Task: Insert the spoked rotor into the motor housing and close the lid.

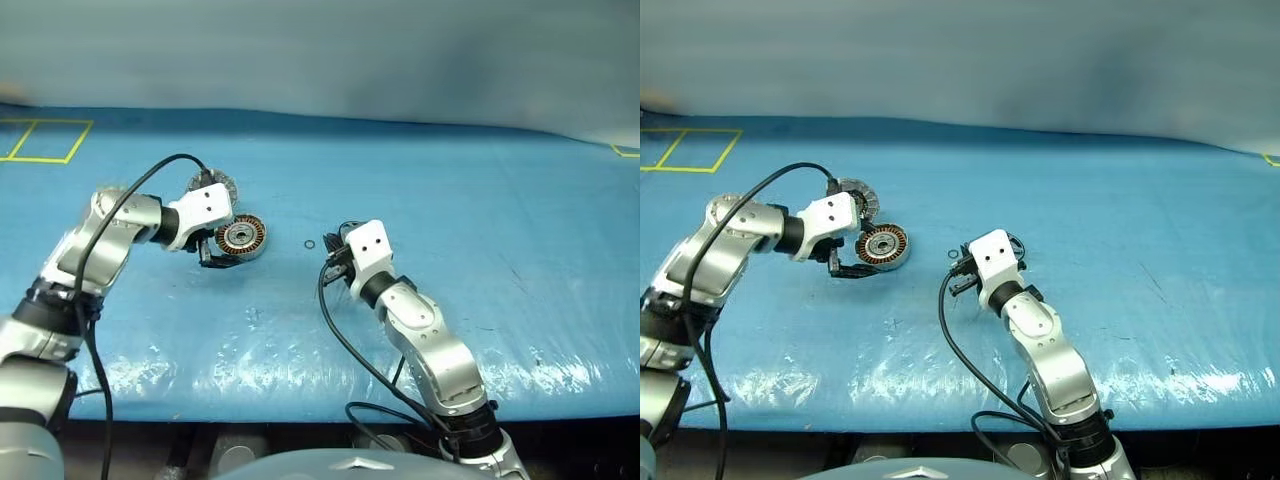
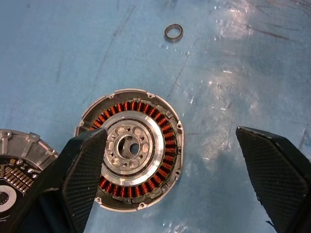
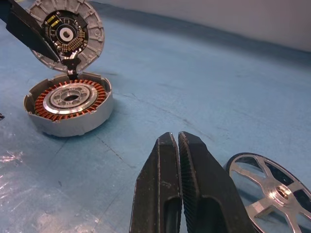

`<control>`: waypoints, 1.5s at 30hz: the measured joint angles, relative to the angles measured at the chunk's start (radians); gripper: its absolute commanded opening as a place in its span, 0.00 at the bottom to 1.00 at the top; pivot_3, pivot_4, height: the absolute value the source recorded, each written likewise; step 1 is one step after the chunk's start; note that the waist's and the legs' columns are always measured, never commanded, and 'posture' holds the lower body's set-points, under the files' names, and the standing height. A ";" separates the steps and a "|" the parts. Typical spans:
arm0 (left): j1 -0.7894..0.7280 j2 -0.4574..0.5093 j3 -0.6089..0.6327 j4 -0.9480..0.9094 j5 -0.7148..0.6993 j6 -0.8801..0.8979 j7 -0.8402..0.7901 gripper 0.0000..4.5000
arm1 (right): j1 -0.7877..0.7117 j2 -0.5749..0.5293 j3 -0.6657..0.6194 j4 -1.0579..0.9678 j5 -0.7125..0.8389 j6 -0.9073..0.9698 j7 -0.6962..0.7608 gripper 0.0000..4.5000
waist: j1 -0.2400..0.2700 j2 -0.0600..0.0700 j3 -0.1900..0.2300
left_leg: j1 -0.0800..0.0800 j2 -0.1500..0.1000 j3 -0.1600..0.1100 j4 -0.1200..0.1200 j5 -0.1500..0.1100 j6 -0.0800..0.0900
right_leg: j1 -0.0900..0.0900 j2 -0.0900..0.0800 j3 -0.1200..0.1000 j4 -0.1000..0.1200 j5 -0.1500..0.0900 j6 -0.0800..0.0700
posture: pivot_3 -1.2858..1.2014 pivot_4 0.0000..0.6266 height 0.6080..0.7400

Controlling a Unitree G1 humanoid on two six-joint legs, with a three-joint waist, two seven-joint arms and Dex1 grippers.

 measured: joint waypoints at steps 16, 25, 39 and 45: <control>-0.191 -0.084 -0.105 0.318 0.142 -0.151 -0.227 1.00 | 0.073 0.045 -0.011 0.000 -0.010 -0.057 -0.071 0.04 | -0.001 0.000 0.000 | -0.003 0.000 -0.001 0.003 0.000 0.000 | -0.002 0.000 0.000 0.003 0.000 0.000 | 0.52 0.24 1.00; -0.208 -0.140 -0.115 0.393 0.208 -0.181 -0.244 1.00 | 0.079 0.052 -0.019 0.000 -0.011 -0.076 -0.087 0.04 | -0.002 0.000 0.000 | -0.003 0.000 -0.002 0.005 0.000 0.000 | -0.002 0.001 0.000 0.007 0.000 0.000 | 0.52 0.24 1.00; -0.210 -0.176 -0.131 0.408 0.271 -0.142 -0.254 0.92 | 0.078 0.052 -0.028 0.004 -0.011 -0.077 -0.086 0.04 | -0.005 0.000 0.000 | -0.002 0.000 -0.003 0.007 0.001 0.000 | -0.002 0.001 0.000 0.011 0.000 0.000 | 0.52 0.24 1.00; -0.191 -0.162 -0.138 0.370 0.301 -0.140 -0.241 0.51 | 0.077 0.055 -0.031 0.020 -0.011 -0.078 -0.085 0.04 | -0.006 0.000 0.000 | -0.001 0.000 -0.003 0.007 0.001 0.000 | -0.002 0.001 0.000 0.012 0.000 0.000 | 0.52 0.24 1.00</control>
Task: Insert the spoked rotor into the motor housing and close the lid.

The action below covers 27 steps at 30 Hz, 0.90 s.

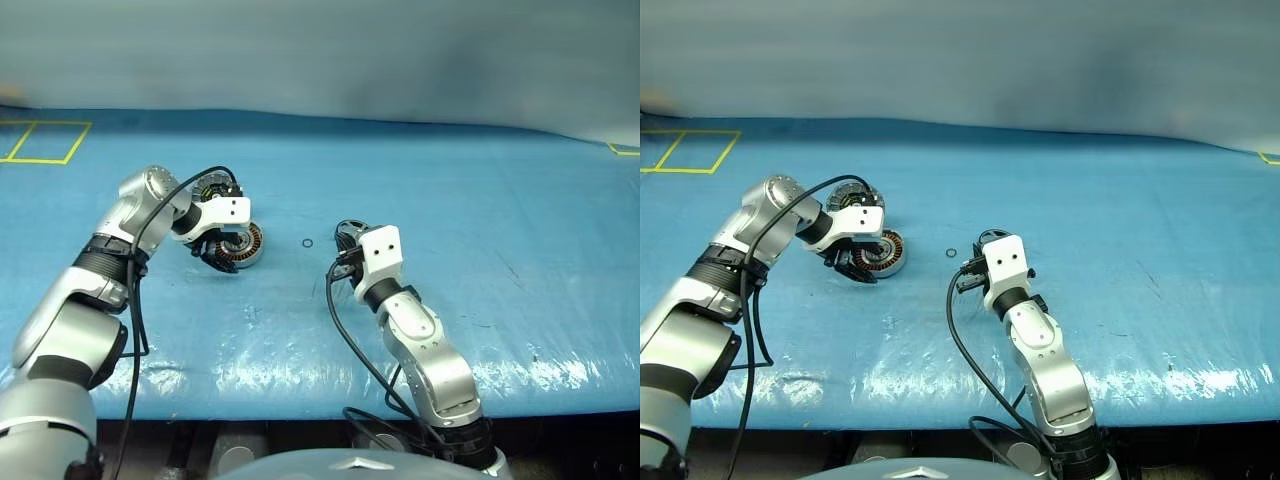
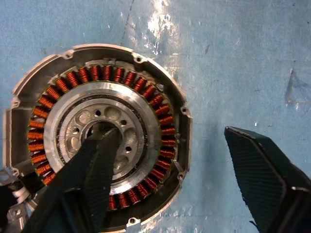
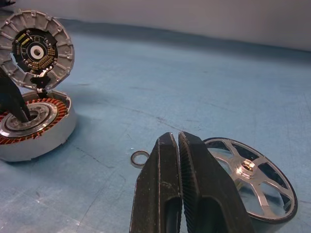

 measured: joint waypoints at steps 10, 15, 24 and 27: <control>0.089 0.010 0.022 -0.202 0.013 0.112 -0.009 0.43 | -0.004 0.005 0.000 0.007 0.000 -0.003 0.000 0.04 | 0.002 0.001 0.000 | 0.006 0.000 0.000 -0.001 0.001 0.000 | 0.005 0.000 0.000 0.001 -0.001 -0.001 | 0.52 0.24 1.00; 0.144 0.020 0.021 -0.348 -0.017 0.203 -0.055 0.43 | -0.005 0.009 0.000 0.010 0.002 -0.009 0.002 0.04 | 0.002 0.001 0.000 | 0.006 0.000 0.000 -0.001 0.001 0.000 | 0.005 0.000 0.000 0.001 -0.001 -0.001 | 0.52 0.24 1.00; 0.215 0.092 -0.001 -0.481 -0.026 0.109 -0.082 0.43 | -0.008 0.009 0.001 0.018 0.002 -0.012 0.011 0.04 | 0.001 0.001 0.000 | 0.006 0.000 0.000 -0.002 0.001 0.000 | 0.005 0.000 0.000 0.001 -0.001 -0.002 | 0.52 0.24 1.00; 0.227 0.100 -0.003 -0.506 -0.027 0.104 -0.088 0.43 | -0.008 0.009 0.001 0.019 0.002 -0.012 0.018 0.04 | 0.002 0.001 0.000 | 0.006 0.000 0.000 -0.002 0.001 0.000 | 0.005 0.000 0.000 0.001 -0.001 -0.002 | 0.52 0.24 1.00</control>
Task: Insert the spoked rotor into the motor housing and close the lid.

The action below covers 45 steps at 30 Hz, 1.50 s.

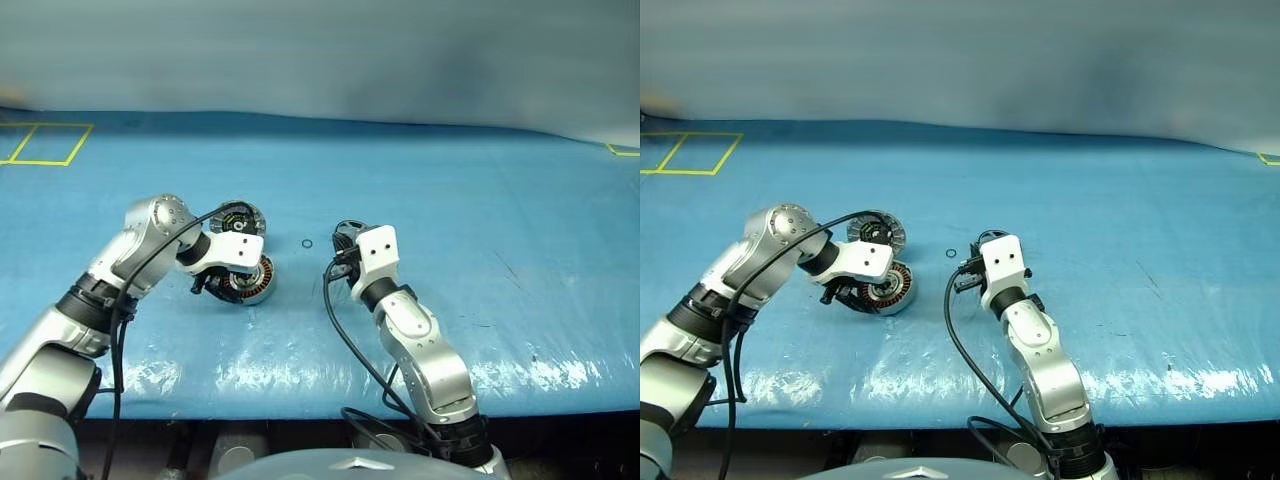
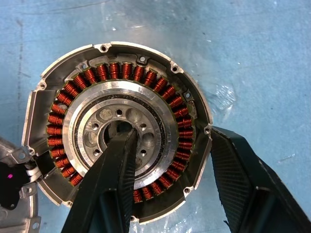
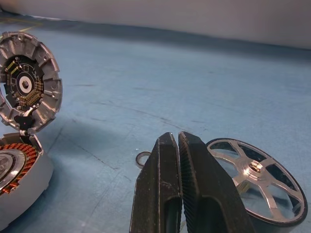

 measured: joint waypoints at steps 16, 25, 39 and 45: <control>-0.026 -0.094 -0.051 -0.040 0.005 0.028 0.013 0.43 | -0.012 0.000 0.006 0.023 0.000 -0.001 0.008 0.04 | 0.012 0.000 0.000 | 0.000 0.000 0.000 0.001 0.000 0.000 | 0.001 0.000 0.000 0.000 0.000 0.000 | 0.52 0.24 1.00; -0.050 -0.122 -0.085 -0.030 0.002 0.026 0.018 0.87 | -0.008 0.000 0.003 0.023 0.000 -0.002 0.001 0.04 | 0.008 0.000 0.000 | -0.001 0.000 0.000 0.001 0.000 0.000 | 0.000 0.000 0.000 0.000 0.000 0.000 | 0.52 0.24 1.00; 0.075 0.021 0.100 -0.424 -0.159 0.196 0.056 1.00 | -0.004 0.005 -0.006 0.019 0.000 -0.004 -0.007 0.04 | -0.003 0.001 0.001 | 0.000 0.001 0.000 0.000 0.000 0.000 | -0.001 0.000 0.000 0.000 0.000 0.000 | 0.52 0.24 1.00; 0.407 -0.080 0.365 -0.606 -0.284 0.443 0.308 0.72 | -0.027 -0.039 -0.020 0.007 0.000 0.013 0.023 0.04 | -0.002 0.002 0.002 | 0.000 0.001 0.000 0.001 0.000 0.000 | 0.000 0.001 0.000 0.001 -0.001 -0.001 | 0.52 0.24 1.00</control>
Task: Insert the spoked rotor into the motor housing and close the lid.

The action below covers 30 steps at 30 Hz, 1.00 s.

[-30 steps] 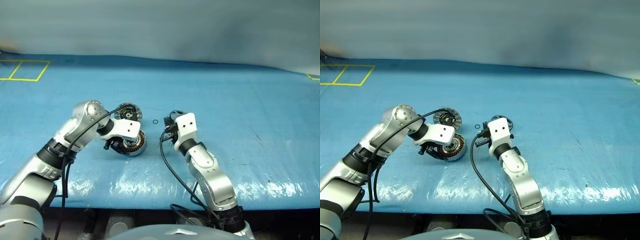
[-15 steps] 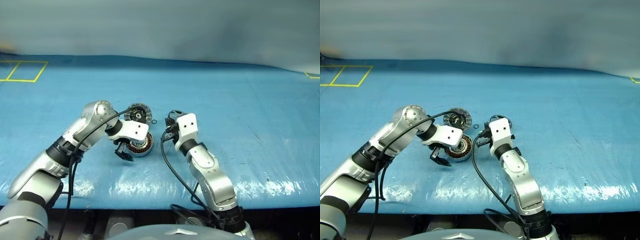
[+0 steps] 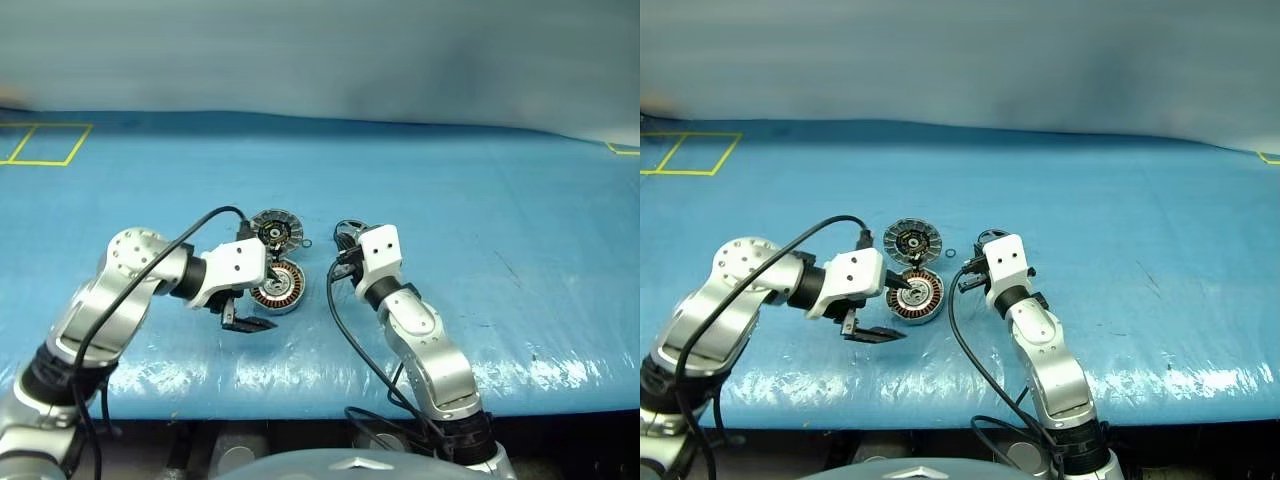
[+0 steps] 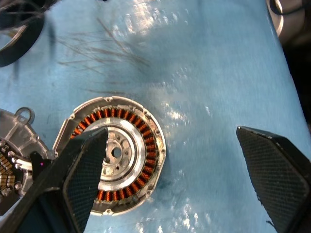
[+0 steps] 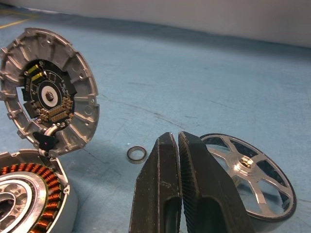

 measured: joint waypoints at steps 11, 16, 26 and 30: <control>0.459 -0.400 0.219 -0.129 -0.074 -0.143 0.500 0.02 | -0.130 -0.118 0.035 0.023 -0.010 0.068 0.113 0.04 | 0.009 0.001 0.000 | 0.004 0.001 0.006 0.003 0.002 -0.001 | 0.003 -0.002 0.002 -0.004 0.003 -0.006 | 0.52 0.24 1.00; 0.657 -0.536 0.168 -0.027 -0.024 -0.584 0.643 0.02 | -0.304 -0.180 0.063 0.146 -0.043 0.156 0.174 0.04 | 0.012 -0.002 -0.001 | 0.004 0.000 0.008 0.003 0.003 0.001 | 0.003 -0.003 0.003 -0.006 0.004 -0.005 | 0.52 0.24 1.00; 0.758 -0.533 0.105 0.076 -0.076 -0.825 0.678 0.02 | -0.448 -0.175 0.106 0.326 -0.093 0.229 0.201 0.32 | 0.011 -0.002 -0.001 | 0.000 0.000 0.009 0.001 0.003 0.002 | 0.000 -0.003 0.004 -0.007 0.004 -0.004 | 0.52 0.24 1.00; 0.756 -0.529 0.106 0.076 -0.100 -0.829 0.695 0.02 | -0.458 -0.175 0.125 0.359 -0.107 0.239 0.221 0.60 | 0.009 -0.002 -0.001 | 0.000 0.000 0.010 0.001 0.003 0.002 | -0.001 -0.003 0.004 -0.007 0.004 -0.004 | 0.52 0.24 1.00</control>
